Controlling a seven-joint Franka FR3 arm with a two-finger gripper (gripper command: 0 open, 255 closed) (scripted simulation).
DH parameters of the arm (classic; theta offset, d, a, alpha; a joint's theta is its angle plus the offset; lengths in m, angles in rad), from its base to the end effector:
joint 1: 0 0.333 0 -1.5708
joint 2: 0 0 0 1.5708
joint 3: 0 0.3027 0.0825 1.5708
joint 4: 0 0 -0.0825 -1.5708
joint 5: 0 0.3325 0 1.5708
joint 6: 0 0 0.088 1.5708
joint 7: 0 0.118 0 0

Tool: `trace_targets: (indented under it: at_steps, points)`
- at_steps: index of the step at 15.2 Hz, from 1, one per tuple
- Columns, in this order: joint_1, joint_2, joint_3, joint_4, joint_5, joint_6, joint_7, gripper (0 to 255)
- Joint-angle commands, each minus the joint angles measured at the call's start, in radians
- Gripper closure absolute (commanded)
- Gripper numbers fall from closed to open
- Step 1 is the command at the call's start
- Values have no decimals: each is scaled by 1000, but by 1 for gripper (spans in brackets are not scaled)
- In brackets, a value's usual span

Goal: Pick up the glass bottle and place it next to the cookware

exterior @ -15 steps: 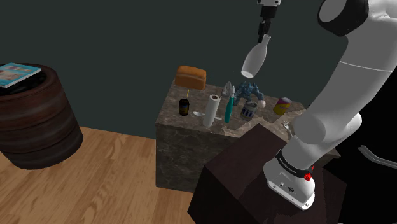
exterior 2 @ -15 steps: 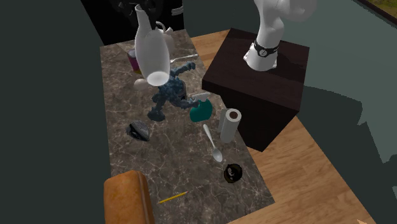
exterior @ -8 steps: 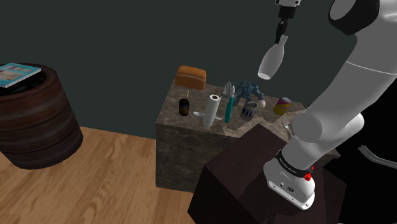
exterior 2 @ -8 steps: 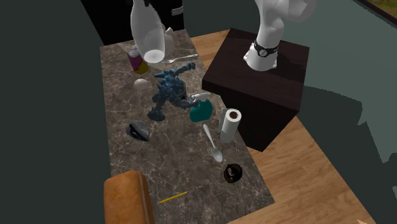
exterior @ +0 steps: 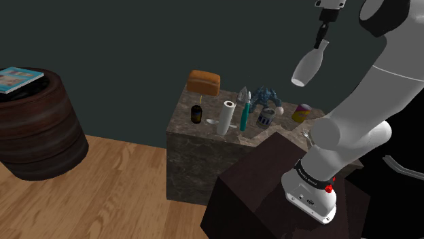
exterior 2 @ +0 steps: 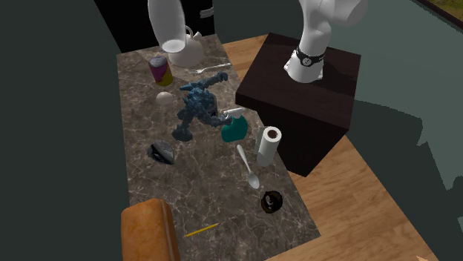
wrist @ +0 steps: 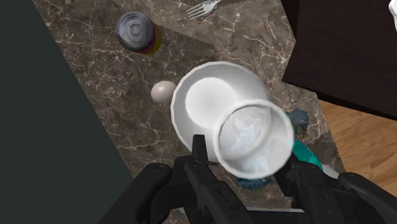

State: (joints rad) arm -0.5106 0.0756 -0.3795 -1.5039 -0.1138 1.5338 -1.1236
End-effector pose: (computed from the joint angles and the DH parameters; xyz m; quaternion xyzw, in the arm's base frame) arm 0.3222 -0.4075 0.5902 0.9906 0.1154 -0.0706 0.0209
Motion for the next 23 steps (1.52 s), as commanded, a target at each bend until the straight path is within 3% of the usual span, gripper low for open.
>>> trace_targets:
  at_steps: [1,6,23]
  points:
    - [-30,12,-24,22,4,-4,-55,255]
    - [-102,49,-78,84,22,-16,-182,255]
    - [-91,5,-73,-197,1,222,-141,255]
